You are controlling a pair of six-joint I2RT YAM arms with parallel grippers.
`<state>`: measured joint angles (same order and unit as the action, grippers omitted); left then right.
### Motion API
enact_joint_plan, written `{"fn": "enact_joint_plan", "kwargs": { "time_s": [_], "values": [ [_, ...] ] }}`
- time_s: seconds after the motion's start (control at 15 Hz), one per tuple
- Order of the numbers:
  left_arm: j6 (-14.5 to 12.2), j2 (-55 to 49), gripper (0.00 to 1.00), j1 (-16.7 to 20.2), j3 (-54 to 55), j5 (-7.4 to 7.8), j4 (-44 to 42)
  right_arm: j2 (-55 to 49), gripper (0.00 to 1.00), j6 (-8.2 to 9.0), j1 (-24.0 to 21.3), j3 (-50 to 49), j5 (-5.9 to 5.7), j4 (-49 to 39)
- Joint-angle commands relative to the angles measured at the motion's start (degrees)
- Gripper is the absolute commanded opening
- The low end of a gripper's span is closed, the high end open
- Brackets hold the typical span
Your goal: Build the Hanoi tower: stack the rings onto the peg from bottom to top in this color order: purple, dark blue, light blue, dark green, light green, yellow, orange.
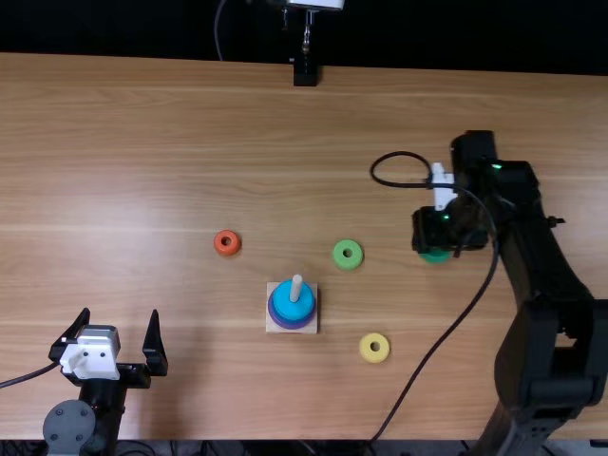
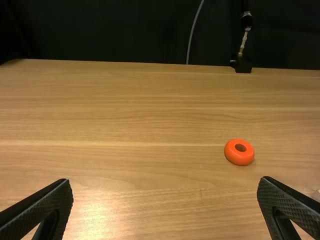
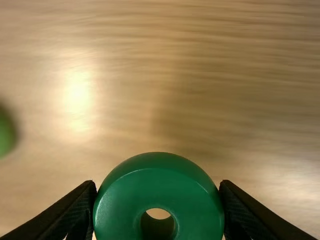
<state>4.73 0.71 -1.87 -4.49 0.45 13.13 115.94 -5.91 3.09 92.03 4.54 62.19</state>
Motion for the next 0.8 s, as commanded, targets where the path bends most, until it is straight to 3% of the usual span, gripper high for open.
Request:
{"fn": "enact_joint_plan", "kwargs": {
  "time_s": [0.0, 0.4, 0.73],
  "values": [
    [-0.41, -0.71, 1.0, -0.06, 3.61, -0.34, 1.32, -4.67, 0.0, -0.2, 2.53, 3.6, 0.42, 1.89],
    [-0.41, -0.71, 1.0, -0.06, 3.61, -0.34, 1.32, -19.0, 0.0, -0.1, 14.66, 3.95, 0.63, 2.2],
    [-0.41, -0.71, 1.0, -0.06, 3.61, -0.34, 1.32, -24.09, 0.0, 0.43, 23.36, 4.12, 0.63, 2.42]
  ]
}}
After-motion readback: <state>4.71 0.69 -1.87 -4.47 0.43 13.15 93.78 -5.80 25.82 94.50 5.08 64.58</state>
